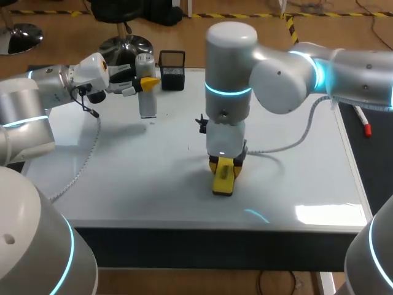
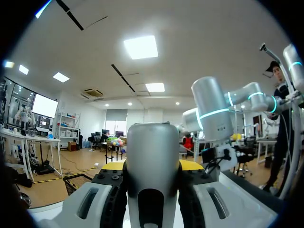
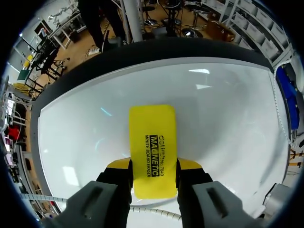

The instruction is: Pick up the inspection probe, press it on each red-marked spot on the whiteboard one by one, put down the probe, pick up the eraser, and wipe off all the red marks.

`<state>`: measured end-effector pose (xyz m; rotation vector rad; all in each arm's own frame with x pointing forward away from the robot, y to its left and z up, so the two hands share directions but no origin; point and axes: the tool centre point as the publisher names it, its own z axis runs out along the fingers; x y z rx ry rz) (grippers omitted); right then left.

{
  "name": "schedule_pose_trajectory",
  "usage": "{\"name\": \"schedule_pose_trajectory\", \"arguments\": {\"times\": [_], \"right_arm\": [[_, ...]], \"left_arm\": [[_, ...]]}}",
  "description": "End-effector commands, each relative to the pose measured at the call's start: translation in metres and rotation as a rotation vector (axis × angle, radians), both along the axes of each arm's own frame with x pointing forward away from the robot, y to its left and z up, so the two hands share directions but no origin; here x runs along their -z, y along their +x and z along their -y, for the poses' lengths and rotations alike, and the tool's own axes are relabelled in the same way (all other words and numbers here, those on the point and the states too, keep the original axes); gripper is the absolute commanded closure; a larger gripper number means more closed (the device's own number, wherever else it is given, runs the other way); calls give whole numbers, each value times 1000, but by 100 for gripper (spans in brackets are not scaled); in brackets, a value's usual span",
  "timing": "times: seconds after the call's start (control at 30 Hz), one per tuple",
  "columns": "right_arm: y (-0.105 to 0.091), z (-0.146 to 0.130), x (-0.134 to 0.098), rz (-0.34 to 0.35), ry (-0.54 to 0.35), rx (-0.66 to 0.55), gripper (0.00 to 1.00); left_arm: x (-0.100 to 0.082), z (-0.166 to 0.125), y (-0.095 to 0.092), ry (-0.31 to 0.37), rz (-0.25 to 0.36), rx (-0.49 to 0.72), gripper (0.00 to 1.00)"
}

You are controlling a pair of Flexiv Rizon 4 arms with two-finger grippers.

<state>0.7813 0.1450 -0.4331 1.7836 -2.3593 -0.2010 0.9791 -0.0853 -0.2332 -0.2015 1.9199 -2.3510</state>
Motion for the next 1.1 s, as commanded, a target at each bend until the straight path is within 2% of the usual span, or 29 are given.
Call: {"name": "schedule_pose_trajectory", "arguments": {"times": [0.03, 0.33, 0.5, 0.9, 1.1], "right_arm": [[-6, 11, 25, 8, 1, 0, 100], [-6, 13, 25, 5, -7, -2, 100], [-3, 9, 17, 15, -7, -17, 100], [21, 3, -47, 125, -48, -75, 100], [36, 10, -57, 135, -59, -74, 100]], "left_arm": [[0, 0, 0, -1, 2, -1, 100], [0, 0, 0, -1, 2, -1, 100], [0, 0, 0, -1, 2, -1, 100], [0, 0, 0, -1, 2, -1, 100], [0, 0, 0, -1, 2, -1, 100]]}}
